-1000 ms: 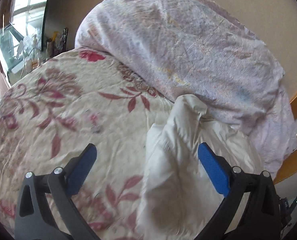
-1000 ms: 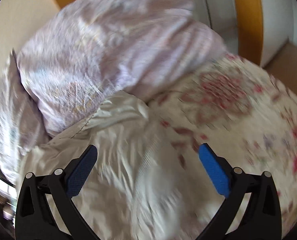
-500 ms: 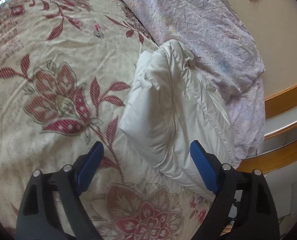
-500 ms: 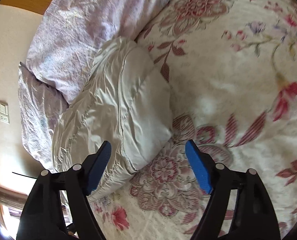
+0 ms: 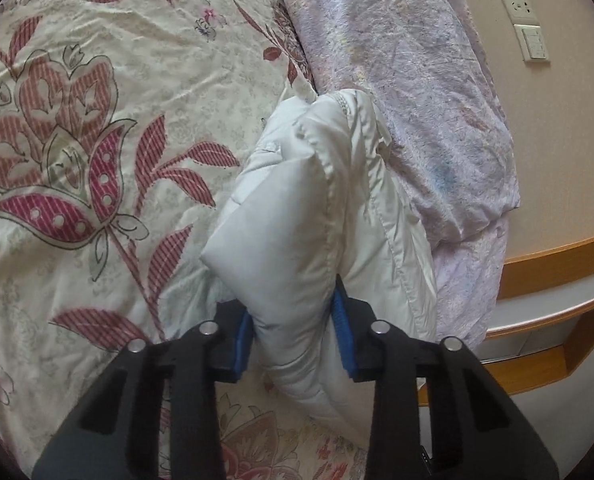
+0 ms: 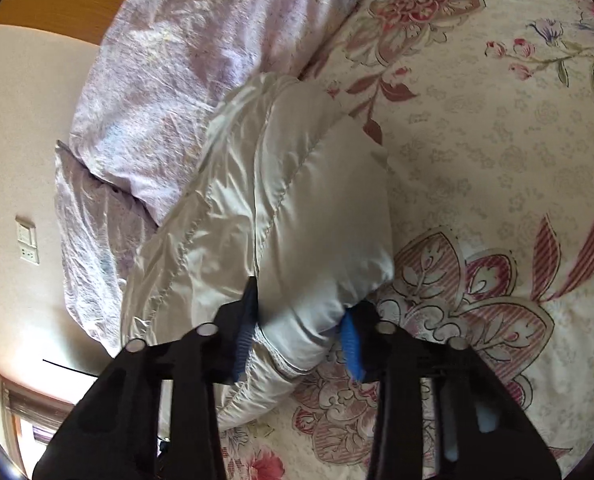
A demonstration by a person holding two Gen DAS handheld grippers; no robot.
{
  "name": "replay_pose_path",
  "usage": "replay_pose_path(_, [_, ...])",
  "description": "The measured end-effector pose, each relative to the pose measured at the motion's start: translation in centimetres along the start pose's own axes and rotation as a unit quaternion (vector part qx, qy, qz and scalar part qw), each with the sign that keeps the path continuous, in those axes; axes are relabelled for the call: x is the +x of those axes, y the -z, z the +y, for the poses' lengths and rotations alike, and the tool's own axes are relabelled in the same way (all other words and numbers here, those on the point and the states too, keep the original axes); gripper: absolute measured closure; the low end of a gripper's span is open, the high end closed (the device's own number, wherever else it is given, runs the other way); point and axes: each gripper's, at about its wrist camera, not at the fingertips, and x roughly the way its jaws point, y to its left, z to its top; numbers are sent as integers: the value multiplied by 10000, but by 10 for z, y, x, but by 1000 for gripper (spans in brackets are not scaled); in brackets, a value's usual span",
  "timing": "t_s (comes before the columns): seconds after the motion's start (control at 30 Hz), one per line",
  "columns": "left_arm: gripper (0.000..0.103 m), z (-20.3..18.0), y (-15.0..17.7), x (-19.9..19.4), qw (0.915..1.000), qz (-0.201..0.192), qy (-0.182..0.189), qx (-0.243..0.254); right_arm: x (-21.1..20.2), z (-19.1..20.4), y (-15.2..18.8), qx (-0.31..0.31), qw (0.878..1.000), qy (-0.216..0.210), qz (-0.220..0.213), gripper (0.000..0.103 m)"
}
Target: Fold large clothes
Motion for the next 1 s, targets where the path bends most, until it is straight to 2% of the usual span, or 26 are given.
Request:
replay_pose_path(0.1, [80, -11, -3, -8, 9997, -47, 92, 213, -11, 13, 2, -209, 9997, -98, -97, 76])
replay_pose_path(0.33, [82, -22, -10, -61, 9982, -331, 261, 436, -40, 43, 30, -715, 9963, -472, 57, 79])
replay_pose_path(0.57, [82, 28, 5, -141, 9986, -377, 135, 338, -71, 37, 97, -1328, 9881, -582, 518, 79])
replay_pose_path(0.77, [81, 72, 20, -188, 9986, -500, 91, 124, -89, 23, 140, -1537, 9840, -562, 709, 79])
replay_pose_path(0.87, [74, 73, 28, -195, 9977, -577, -91, 333, -95, 23, 146, -1763, 9818, -272, 644, 73])
replay_pose_path(0.93, [66, 72, 30, -196, 9968, -629, -178, 469, -102, 27, 151, -1909, 9807, 84, 409, 54])
replay_pose_path(1.0, [44, 74, 31, -197, 9961, -658, -205, 557, -116, 37, 156, -2208, 9737, 532, -190, 43])
